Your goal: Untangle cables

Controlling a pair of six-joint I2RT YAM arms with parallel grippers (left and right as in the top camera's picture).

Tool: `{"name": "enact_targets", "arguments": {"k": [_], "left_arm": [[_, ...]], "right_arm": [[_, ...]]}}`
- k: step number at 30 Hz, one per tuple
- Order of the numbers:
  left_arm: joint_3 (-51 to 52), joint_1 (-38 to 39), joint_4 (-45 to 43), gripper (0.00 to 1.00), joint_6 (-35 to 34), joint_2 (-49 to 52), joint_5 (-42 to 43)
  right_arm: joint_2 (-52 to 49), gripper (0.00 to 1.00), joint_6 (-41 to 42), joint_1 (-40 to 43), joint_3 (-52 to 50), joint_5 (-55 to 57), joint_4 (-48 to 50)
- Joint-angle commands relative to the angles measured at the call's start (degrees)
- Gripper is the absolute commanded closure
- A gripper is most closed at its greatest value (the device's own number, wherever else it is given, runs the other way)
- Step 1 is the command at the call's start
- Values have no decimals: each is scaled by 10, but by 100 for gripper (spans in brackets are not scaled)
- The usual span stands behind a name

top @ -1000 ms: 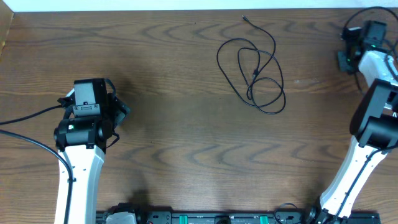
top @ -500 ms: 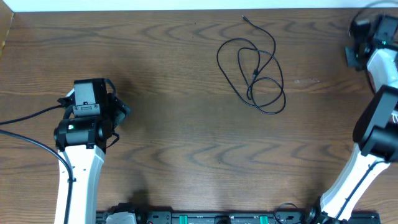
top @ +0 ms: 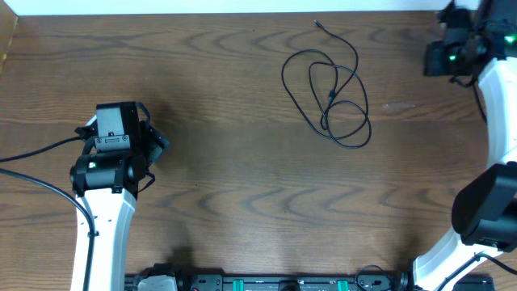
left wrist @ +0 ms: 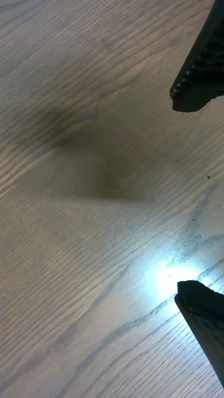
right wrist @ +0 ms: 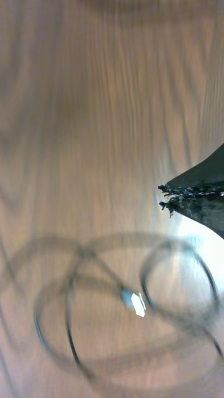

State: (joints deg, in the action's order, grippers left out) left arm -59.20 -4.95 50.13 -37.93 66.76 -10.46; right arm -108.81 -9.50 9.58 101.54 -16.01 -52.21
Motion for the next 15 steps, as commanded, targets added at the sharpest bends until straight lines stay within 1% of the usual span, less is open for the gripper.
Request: {"name": "enact_targets", "arguments": {"k": [1,8,15], "left_arm": [[-9,-3,2,6,-5,2,-8],[-9,-3,2,6,-5,2,-8],[-9,-3,2,6,-5,2,-8]], "right_arm": [[-5,99,22,-38,-2,-120,-22],[-6,99,22,-113,-3,-121,-47],[-7,99,22,-204,-23,-75,-38]]}}
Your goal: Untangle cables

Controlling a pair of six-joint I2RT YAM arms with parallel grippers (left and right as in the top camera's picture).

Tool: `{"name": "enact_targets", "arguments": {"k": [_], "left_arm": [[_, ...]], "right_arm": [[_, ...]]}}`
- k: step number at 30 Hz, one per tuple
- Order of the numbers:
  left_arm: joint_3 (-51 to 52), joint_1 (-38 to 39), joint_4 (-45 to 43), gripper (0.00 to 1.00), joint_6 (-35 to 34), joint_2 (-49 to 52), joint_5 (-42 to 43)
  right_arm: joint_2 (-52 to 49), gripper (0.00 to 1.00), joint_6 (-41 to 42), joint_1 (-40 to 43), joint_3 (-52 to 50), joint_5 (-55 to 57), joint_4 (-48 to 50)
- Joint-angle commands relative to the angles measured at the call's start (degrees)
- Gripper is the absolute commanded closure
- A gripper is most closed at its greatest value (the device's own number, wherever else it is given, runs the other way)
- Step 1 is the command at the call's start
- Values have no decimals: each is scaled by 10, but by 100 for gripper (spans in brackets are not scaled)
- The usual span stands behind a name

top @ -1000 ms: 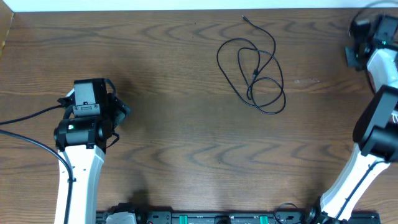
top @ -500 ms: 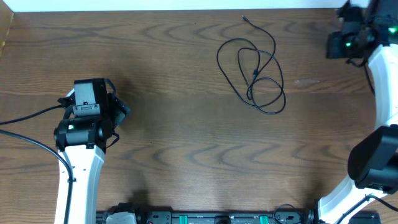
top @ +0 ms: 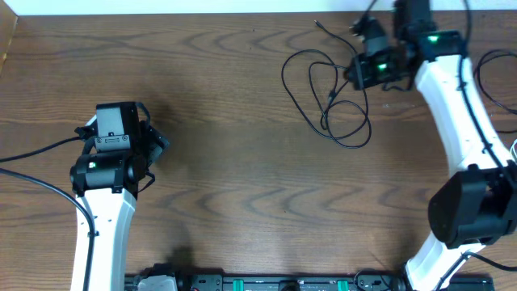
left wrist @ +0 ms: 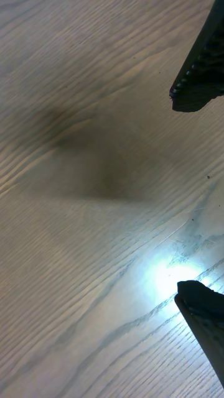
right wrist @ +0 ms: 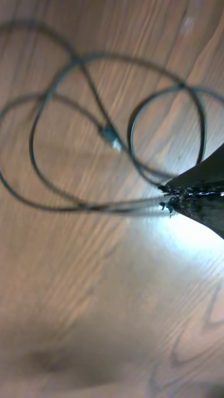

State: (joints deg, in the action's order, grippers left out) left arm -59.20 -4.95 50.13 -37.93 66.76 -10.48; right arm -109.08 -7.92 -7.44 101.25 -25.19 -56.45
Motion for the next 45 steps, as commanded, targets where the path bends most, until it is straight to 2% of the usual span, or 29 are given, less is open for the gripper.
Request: {"name": "enact_targets", "arguments": {"k": [1,12,14,22,30,36,39,45], "left_arm": [[-9,-3,2,6,-5,2,-7],[-9,-3,2,6,-5,2,-7],[-9,-3,2,6,-5,2,-7],[-9,-3,2,6,-5,2,-7],[-9,-3,2,6,-5,2,-7],[-9,-3,2,6,-5,2,-7],[-9,-3,2,6,-5,2,-7],[-9,-3,2,6,-5,2,-7]], "right_arm": [[-4,99,6,-41,-26,19,10],[-4,99,6,-120,-148,39,141],[-5,95,6,-129,-173,39,164],[-6,96,6,-137,-262,39,307],[-9,94,6,-137,-326,46,495],[-40,94,6,-140,-340,51,592],[-63,99,-11,-145,-340,52,622],[-91,99,-16,-151,-339,62,665]]}}
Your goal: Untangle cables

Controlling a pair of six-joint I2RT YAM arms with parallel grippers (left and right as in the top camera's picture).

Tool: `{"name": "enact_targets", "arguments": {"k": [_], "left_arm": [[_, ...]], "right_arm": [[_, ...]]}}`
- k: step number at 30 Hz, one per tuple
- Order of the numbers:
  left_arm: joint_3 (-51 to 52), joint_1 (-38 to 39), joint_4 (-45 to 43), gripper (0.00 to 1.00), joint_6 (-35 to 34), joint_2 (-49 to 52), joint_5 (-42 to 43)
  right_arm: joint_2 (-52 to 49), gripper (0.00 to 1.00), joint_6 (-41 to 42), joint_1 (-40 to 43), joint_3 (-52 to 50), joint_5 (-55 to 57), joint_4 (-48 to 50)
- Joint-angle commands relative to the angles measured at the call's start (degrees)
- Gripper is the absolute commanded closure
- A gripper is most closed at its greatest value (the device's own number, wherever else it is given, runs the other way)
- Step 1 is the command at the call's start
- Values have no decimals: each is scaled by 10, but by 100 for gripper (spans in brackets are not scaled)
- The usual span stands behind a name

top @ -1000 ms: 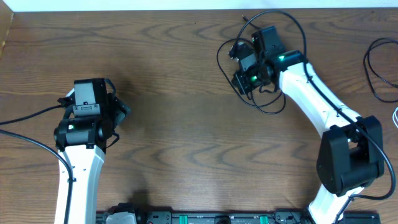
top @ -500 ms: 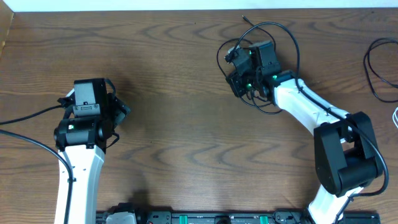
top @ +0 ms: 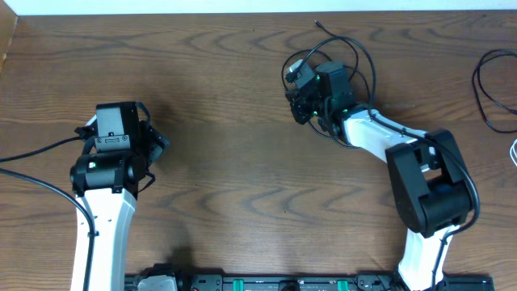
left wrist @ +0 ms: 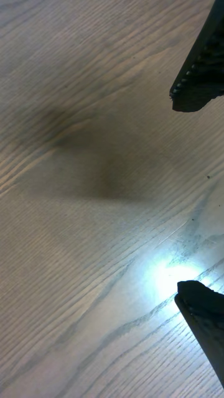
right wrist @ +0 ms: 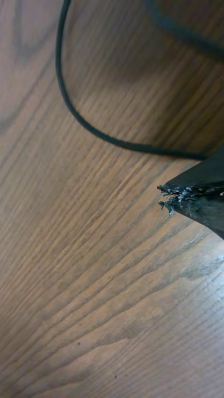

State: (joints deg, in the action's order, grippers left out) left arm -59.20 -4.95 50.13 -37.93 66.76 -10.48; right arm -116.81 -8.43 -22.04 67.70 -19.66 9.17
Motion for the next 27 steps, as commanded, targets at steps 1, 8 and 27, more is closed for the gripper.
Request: {"name": "enact_targets", "arguments": {"k": [1,8,27], "left_arm": [[-9,-3,2,6,-5,2,-7],[-9,-3,2,6,-5,2,-7],[-9,-3,2,6,-5,2,-7]], "right_arm": [[-16,99,-11,-5,-3,15,9],[-38,99,-10,-4,-3,104,-8],[-38,99,84,42,-3,226,-184]]}}
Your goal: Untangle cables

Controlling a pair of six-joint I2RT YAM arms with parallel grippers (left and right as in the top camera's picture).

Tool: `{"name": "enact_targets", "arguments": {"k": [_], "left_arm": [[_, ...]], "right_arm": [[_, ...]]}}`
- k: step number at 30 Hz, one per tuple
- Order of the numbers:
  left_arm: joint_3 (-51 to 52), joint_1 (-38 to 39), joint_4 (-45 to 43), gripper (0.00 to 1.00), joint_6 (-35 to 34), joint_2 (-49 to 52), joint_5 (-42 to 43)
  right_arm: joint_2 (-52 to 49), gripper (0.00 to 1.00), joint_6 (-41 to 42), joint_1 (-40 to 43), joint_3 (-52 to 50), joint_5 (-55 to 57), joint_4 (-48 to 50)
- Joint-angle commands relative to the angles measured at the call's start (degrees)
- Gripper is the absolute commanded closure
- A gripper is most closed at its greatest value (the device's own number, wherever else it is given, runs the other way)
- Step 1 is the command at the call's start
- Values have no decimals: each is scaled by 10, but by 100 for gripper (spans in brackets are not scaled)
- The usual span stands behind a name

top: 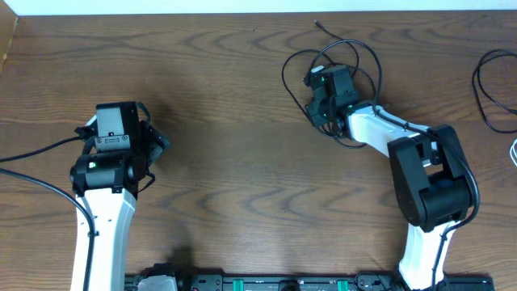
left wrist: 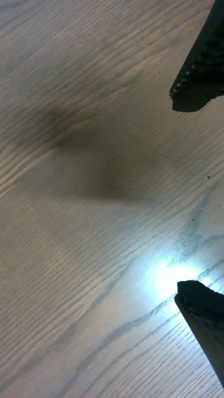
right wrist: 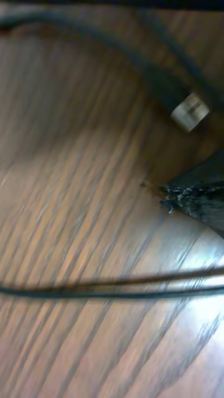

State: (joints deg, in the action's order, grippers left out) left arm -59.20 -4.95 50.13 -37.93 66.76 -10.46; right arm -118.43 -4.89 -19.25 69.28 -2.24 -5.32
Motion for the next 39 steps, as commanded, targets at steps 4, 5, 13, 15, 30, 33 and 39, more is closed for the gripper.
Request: {"name": "enact_targets", "arguments": {"k": [4,5,13,15,30,33,39], "left_arm": [[-9,-3,2,6,-5,2,-7],[-9,-3,2,6,-5,2,-8],[-9,-3,2,6,-5,2,-8],[-9,-3,2,6,-5,2,-7],[-9,-3,2,6,-5,2,-8],[-9,-3,2,6,-5,2,-8],[-9,-3,2,6,-5,2,-8]], "right_arm": [[-15,99,90,33,-19,100,-107],[-13,99,91,37,-19,107,-119],[59,99,92,76,-19,162,-215],[87,99,100,89,-19,160,-230],[216,96,93,70,-19,-202,-122],[204,93,76,35,-19,-166,-108],[126,91,63,-28,-19,-104,8]]}}
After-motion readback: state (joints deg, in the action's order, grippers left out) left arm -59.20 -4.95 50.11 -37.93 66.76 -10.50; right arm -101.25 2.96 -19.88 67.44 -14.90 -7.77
